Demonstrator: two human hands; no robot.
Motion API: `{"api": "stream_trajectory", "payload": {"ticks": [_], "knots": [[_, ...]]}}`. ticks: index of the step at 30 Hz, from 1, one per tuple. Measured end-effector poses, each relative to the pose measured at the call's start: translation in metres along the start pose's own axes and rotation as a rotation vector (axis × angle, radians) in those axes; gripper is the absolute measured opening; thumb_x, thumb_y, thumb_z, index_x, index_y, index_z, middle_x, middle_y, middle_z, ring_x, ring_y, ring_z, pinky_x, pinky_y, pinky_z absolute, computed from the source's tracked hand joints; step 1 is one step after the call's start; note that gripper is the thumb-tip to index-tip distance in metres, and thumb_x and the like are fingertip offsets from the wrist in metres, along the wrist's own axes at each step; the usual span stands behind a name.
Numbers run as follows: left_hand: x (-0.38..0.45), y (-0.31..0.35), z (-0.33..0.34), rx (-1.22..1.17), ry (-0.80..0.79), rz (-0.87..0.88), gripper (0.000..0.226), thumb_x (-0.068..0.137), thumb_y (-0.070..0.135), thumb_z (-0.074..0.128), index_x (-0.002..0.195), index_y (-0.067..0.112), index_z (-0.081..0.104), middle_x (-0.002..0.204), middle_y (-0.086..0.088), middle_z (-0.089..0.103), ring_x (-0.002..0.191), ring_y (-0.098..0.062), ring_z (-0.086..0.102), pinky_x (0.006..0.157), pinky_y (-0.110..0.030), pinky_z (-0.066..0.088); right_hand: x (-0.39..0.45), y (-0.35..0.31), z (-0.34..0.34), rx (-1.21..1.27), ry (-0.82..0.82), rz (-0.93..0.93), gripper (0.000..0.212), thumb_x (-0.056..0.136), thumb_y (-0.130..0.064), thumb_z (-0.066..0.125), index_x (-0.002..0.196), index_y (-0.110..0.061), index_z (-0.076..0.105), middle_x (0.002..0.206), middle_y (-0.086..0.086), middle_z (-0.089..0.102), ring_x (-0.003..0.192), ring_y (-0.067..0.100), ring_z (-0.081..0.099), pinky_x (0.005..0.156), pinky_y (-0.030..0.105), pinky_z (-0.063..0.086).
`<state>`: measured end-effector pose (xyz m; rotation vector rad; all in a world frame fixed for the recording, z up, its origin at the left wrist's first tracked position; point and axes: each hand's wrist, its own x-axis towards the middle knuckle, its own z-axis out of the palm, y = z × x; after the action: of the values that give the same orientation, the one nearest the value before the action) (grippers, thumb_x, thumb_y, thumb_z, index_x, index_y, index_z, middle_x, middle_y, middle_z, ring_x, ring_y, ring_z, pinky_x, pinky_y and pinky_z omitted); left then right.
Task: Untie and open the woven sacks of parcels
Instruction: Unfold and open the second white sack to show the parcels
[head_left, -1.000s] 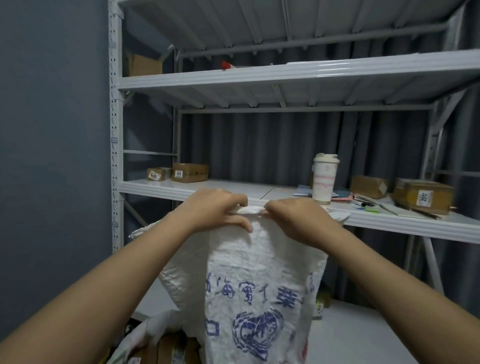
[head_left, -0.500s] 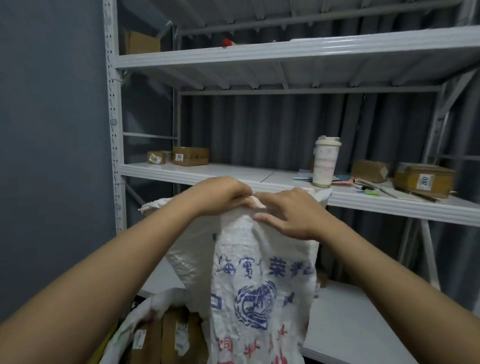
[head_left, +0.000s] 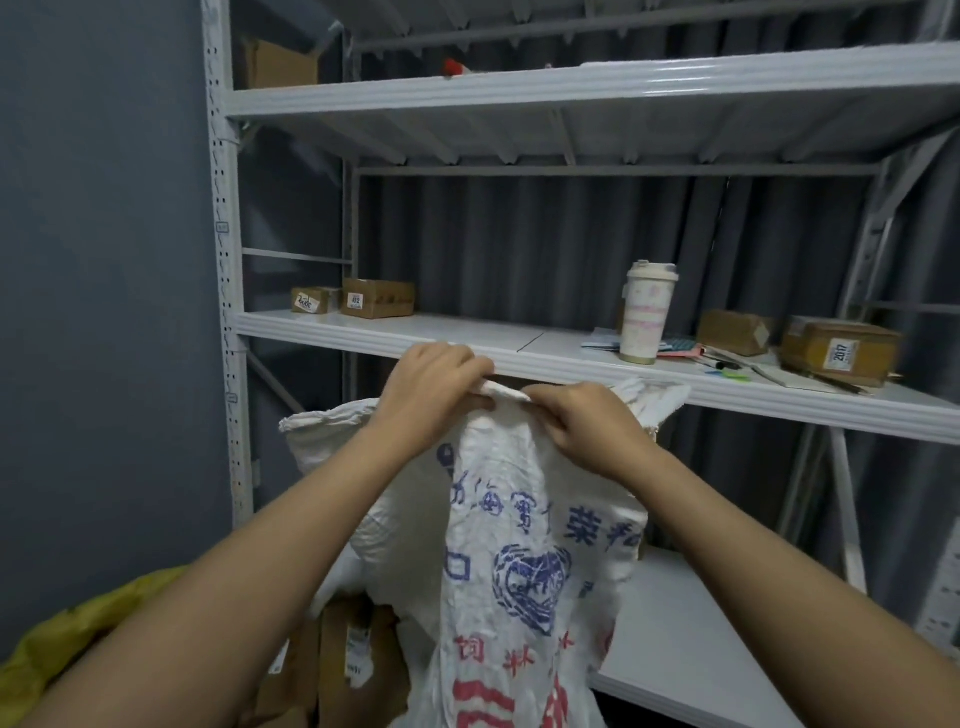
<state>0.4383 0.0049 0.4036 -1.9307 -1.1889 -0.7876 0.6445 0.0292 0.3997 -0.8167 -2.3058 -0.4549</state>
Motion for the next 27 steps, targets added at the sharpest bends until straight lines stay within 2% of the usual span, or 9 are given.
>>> {"api": "stream_trajectory", "payload": {"ticks": [4, 7, 9, 14, 16, 19, 22, 24, 27], "knots": [[-0.023, 0.013, 0.011, -0.095, 0.043, -0.438, 0.051, 0.084, 0.044, 0.064, 0.126, 0.018, 0.053, 0.125, -0.006, 0.051, 0.116, -0.026, 0.044, 0.098, -0.037, 0.029, -0.020, 0.004, 0.022, 0.046, 0.121, 0.128, 0.014, 0.093, -0.015, 0.053, 0.095, -0.010, 0.066, 0.064, 0.008, 0.064, 0.059, 0.028, 0.058, 0.054, 0.037, 0.045], [-0.024, 0.027, 0.017, -0.033, -0.008, -0.123, 0.051, 0.088, 0.048, 0.048, 0.131, 0.022, 0.051, 0.133, -0.004, 0.052, 0.123, -0.024, 0.047, 0.103, -0.038, 0.020, -0.024, -0.005, 0.028, 0.118, 0.145, 0.137, 0.015, 0.093, -0.015, 0.055, 0.098, -0.011, 0.068, 0.065, 0.009, 0.065, 0.059, 0.027, 0.058, 0.055, 0.035, 0.041], [-0.014, 0.033, 0.015, 0.016, -0.124, 0.056, 0.039, 0.092, 0.041, 0.041, 0.120, 0.022, 0.059, 0.117, 0.000, 0.062, 0.112, -0.021, 0.056, 0.102, -0.037, 0.021, -0.023, -0.012, 0.022, 0.174, 0.069, 0.096, 0.021, 0.094, -0.021, 0.055, 0.111, -0.016, 0.066, 0.082, 0.009, 0.071, 0.072, 0.026, 0.063, 0.063, 0.035, 0.044], [-0.003, -0.005, -0.009, -0.236, -0.346, -0.086, 0.013, 0.095, 0.022, 0.049, 0.096, 0.014, 0.059, 0.097, -0.001, 0.063, 0.093, -0.021, 0.056, 0.073, -0.034, 0.041, -0.026, 0.028, -0.024, -0.100, -0.417, 0.146, 0.047, 0.085, -0.060, 0.055, 0.118, -0.027, 0.057, 0.098, -0.002, 0.067, 0.090, 0.021, 0.060, 0.071, 0.033, 0.045], [-0.009, -0.023, -0.015, -0.308, -0.420, -0.178, 0.018, 0.097, 0.027, 0.047, 0.088, 0.014, 0.055, 0.091, 0.000, 0.062, 0.082, -0.019, 0.056, 0.067, -0.033, 0.042, -0.028, 0.043, -0.039, -0.182, -0.372, 0.160, 0.038, 0.089, -0.058, 0.050, 0.094, -0.023, 0.063, 0.080, 0.000, 0.065, 0.077, 0.020, 0.058, 0.063, 0.034, 0.041], [-0.013, -0.034, -0.016, -0.396, -0.482, -0.281, 0.027, 0.098, 0.037, 0.042, 0.083, 0.017, 0.053, 0.082, 0.001, 0.060, 0.073, -0.017, 0.055, 0.065, -0.031, 0.044, -0.027, 0.051, -0.043, -0.263, -0.095, 0.102, 0.032, 0.096, -0.038, 0.050, 0.072, -0.017, 0.044, 0.069, 0.009, 0.061, 0.068, 0.031, 0.057, 0.055, 0.036, 0.033], [-0.013, -0.042, -0.014, -0.330, -0.516, -0.371, 0.029, 0.099, 0.041, 0.038, 0.086, 0.020, 0.053, 0.086, -0.002, 0.060, 0.076, -0.018, 0.056, 0.069, -0.035, 0.046, -0.019, 0.043, -0.036, -0.365, -0.043, 0.018, 0.012, 0.096, -0.022, 0.052, 0.100, -0.013, 0.058, 0.090, 0.013, 0.067, 0.077, 0.035, 0.062, 0.058, 0.036, 0.037], [-0.012, -0.041, -0.014, -0.245, -0.541, -0.373, 0.030, 0.098, 0.046, 0.036, 0.098, 0.022, 0.055, 0.098, 0.001, 0.062, 0.085, -0.017, 0.057, 0.076, -0.037, 0.048, -0.018, 0.039, -0.025, -0.387, -0.091, -0.037, 0.037, 0.090, -0.011, 0.057, 0.126, -0.014, 0.055, 0.098, 0.015, 0.068, 0.078, 0.036, 0.064, 0.059, 0.034, 0.042], [-0.002, -0.018, -0.020, -0.442, -0.534, -0.262, 0.041, 0.092, 0.057, 0.042, 0.119, 0.028, 0.054, 0.113, 0.013, 0.058, 0.098, -0.009, 0.055, 0.083, -0.034, 0.048, -0.019, 0.034, -0.013, -0.405, 0.079, -0.170, 0.062, 0.067, 0.004, 0.072, 0.125, -0.007, 0.055, 0.072, 0.014, 0.065, 0.051, 0.031, 0.060, 0.040, 0.028, 0.039]]}}
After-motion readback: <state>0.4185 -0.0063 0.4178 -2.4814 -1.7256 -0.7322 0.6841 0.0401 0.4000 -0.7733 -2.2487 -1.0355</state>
